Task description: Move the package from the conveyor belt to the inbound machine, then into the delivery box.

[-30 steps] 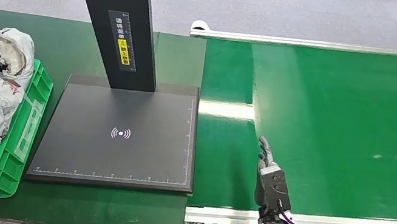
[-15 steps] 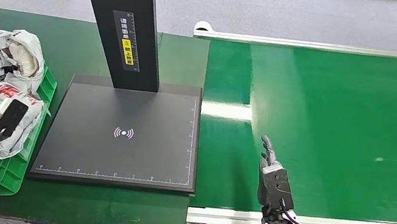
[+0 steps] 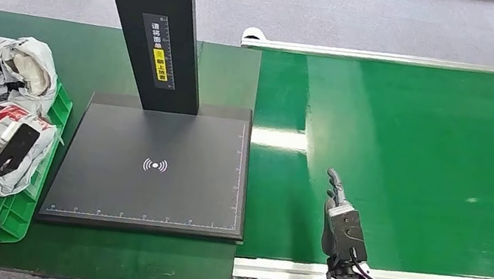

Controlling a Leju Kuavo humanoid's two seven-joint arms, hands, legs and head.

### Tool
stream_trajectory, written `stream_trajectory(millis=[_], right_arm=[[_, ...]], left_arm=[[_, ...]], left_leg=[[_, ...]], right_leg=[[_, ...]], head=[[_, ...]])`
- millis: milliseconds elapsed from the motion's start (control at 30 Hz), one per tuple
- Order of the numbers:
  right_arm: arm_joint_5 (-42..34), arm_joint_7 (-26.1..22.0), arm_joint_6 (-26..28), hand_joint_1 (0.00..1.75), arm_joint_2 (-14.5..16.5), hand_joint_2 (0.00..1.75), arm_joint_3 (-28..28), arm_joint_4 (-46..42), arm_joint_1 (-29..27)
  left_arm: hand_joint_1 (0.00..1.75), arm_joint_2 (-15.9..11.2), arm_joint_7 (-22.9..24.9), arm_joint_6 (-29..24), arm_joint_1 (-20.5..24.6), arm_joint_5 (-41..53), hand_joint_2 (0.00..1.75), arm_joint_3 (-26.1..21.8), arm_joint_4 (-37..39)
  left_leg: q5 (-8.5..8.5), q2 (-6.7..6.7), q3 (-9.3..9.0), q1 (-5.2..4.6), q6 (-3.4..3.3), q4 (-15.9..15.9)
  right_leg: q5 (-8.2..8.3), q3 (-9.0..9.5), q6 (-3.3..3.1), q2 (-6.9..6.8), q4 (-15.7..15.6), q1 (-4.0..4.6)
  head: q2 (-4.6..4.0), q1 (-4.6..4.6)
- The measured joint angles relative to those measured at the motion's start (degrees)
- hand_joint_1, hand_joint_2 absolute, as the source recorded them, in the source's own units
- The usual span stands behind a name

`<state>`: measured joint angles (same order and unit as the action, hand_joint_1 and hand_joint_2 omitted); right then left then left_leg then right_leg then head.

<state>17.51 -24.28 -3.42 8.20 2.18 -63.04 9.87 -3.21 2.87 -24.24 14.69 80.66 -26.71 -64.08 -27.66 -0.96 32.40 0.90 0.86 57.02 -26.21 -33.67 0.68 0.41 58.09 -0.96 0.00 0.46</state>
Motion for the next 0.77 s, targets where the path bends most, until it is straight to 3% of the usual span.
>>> stream_trajectory(millis=[133, 233, 267, 400, 433, 467, 600, 767], right_arm=[[0.5, 0.0, -0.5, 0.00, 0.3, 0.00, 0.2, -0.7, -0.6], [0.7, 0.0, -0.7, 0.00, 0.6, 0.00, 0.3, -1.4, -1.3], [0.7, 0.0, -0.7, 0.00, 0.6, 0.00, 0.3, -1.6, -1.5], [-0.6, -0.6, -0.2, 0.00, 0.9, 0.00, -0.3, -1.5, -1.6], [-1.1, -0.9, 0.1, 0.00, 0.9, 0.00, -0.4, -1.3, -1.2], [-1.6, -1.2, 0.6, 0.00, 0.9, 0.00, -0.7, -0.9, -0.8], [-2.9, -2.2, 1.3, 0.00, 0.7, 0.00, -1.5, 0.9, 1.0], [-3.8, -2.7, 1.9, 0.00, 0.5, 0.00, -1.6, 1.8, 1.3]], left_arm=[[0.00, 0.1, 0.3, -3.8, -0.2, -1.2, 1.75, -0.1, 0.0], [0.00, 0.9, -4.4, -11.8, -0.9, -5.5, 1.75, -1.2, -1.9], [0.00, 1.8, -9.4, -13.8, -1.0, -8.6, 1.75, -2.4, -3.6], [0.00, 7.5, -38.6, -15.8, 0.1, -30.2, 1.75, -10.0, -18.5], [0.00, 8.7, -42.5, -16.0, 0.4, -34.9, 1.75, -10.7, -22.7], [0.00, 9.8, -44.3, -16.1, 0.6, -38.7, 1.75, -11.1, -26.5], [0.00, 13.7, -43.5, -16.1, 0.3, -46.8, 1.75, -10.2, -35.4], [0.00, 15.4, -43.3, -16.0, -0.1, -46.8, 1.75, -9.0, -39.9]], left_leg=[[0.00, 0.02, 0.00, 0.01, 0.00, 0.0], [0.00, 0.07, 0.03, 0.03, 0.01, 0.0], [0.01, 0.08, 0.06, 0.04, 0.01, 0.0], [-0.01, 0.28, 0.17, 0.02, 0.02, 0.0], [-0.03, 0.32, 0.17, -0.02, 0.02, 0.0], [-0.04, 0.31, 0.16, -0.05, 0.02, 0.0], [-0.04, 0.27, 0.18, -0.06, 0.02, 0.0], [-0.04, 0.26, 0.17, -0.05, 0.03, 0.0]], right_leg=[[0.00, 0.00, 0.00, 0.01, 0.0, 0.01], [0.01, -0.06, 0.00, 0.04, 0.0, 0.03], [0.01, -0.09, 0.00, 0.05, 0.0, 0.04], [0.05, -0.25, -0.01, 0.27, 0.0, 0.02], [0.06, -0.27, -0.01, 0.33, 0.0, -0.02], [0.05, -0.28, 0.01, 0.34, 0.0, -0.05], [0.02, -0.28, 0.03, 0.30, 0.0, -0.06], [0.03, -0.26, 0.03, 0.30, 0.0, -0.04]], head=[[0.00, 0.00], [0.00, 0.01], [0.00, 0.01], [0.00, 0.03], [0.00, 0.02], [0.00, -0.01], [0.00, 0.03], [0.00, 0.01]])
